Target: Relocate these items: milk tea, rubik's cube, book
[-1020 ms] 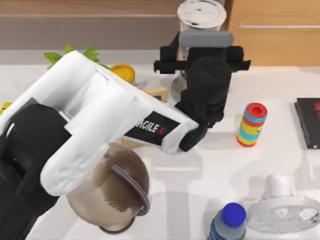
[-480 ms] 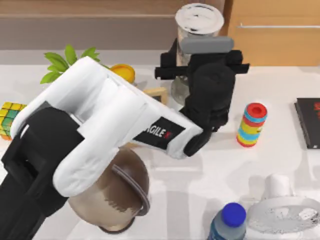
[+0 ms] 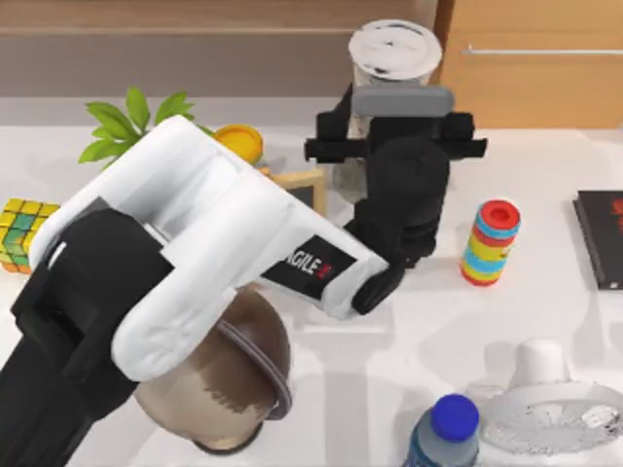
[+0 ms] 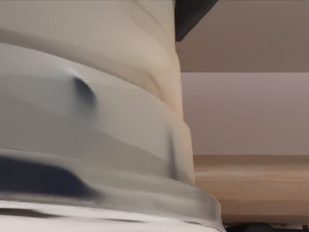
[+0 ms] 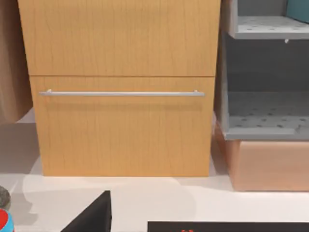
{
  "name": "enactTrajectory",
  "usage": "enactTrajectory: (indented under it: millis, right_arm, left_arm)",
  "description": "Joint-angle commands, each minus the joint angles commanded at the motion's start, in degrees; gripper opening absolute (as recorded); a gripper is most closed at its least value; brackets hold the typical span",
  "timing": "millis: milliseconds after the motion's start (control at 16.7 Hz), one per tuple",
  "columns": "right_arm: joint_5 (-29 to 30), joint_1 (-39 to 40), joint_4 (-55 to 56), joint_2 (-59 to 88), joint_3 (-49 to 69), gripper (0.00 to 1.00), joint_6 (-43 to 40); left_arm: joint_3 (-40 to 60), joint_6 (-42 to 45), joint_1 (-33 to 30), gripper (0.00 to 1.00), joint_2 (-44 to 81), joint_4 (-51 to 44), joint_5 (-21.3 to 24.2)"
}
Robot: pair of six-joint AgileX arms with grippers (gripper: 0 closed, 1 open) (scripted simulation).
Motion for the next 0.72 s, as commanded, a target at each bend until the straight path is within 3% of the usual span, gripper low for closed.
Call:
enactTrajectory:
  millis: [120,720]
  right_arm:
    - [0.00,0.00,0.00,0.00,0.00,1.00,0.00]
    - [0.00,0.00,0.00,0.00,0.00,1.00,0.00]
  left_arm:
    - [0.00,0.00,0.00,0.00,0.00,0.00,0.00]
    - [0.00,0.00,0.00,0.75,0.00,0.00,0.00]
